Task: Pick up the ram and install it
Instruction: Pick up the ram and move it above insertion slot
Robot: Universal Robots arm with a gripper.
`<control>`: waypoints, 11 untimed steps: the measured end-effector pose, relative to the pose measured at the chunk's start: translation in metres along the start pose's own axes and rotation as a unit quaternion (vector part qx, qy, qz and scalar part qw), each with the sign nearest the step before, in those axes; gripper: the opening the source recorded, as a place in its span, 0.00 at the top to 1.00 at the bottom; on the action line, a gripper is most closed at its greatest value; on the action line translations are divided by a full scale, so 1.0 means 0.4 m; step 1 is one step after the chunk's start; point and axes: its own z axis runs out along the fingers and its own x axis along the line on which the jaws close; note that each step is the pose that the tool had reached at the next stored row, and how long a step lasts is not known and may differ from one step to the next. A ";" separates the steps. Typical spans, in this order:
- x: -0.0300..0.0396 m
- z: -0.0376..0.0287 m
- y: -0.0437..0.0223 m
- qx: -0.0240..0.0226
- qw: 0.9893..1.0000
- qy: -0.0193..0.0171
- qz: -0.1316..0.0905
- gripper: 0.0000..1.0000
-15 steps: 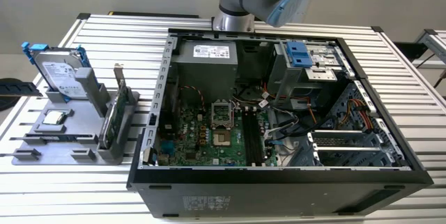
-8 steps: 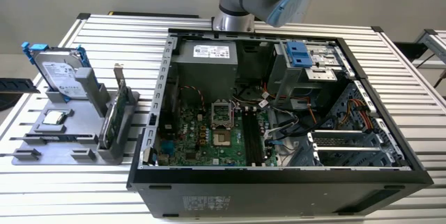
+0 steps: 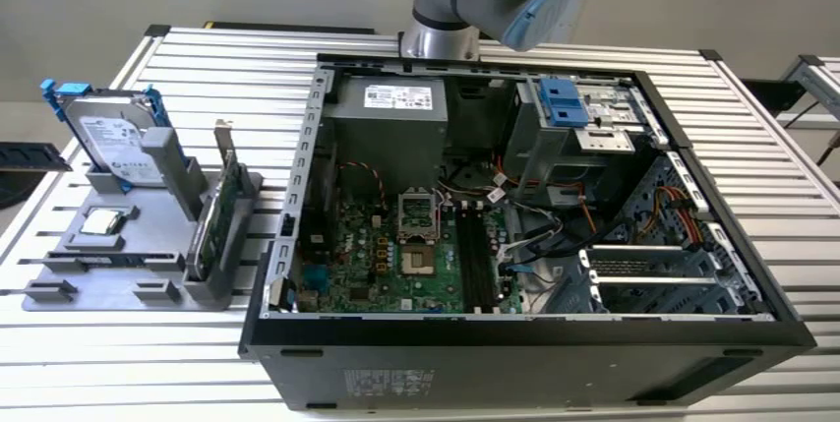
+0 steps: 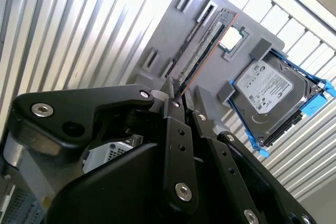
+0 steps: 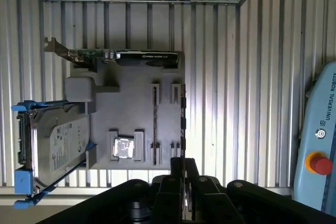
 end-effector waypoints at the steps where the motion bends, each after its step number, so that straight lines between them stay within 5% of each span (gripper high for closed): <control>1: 0.000 -0.001 0.000 0.000 1.000 0.000 0.000 1.00; 11: 0.000 -0.014 0.000 0.000 1.000 0.000 0.000 1.00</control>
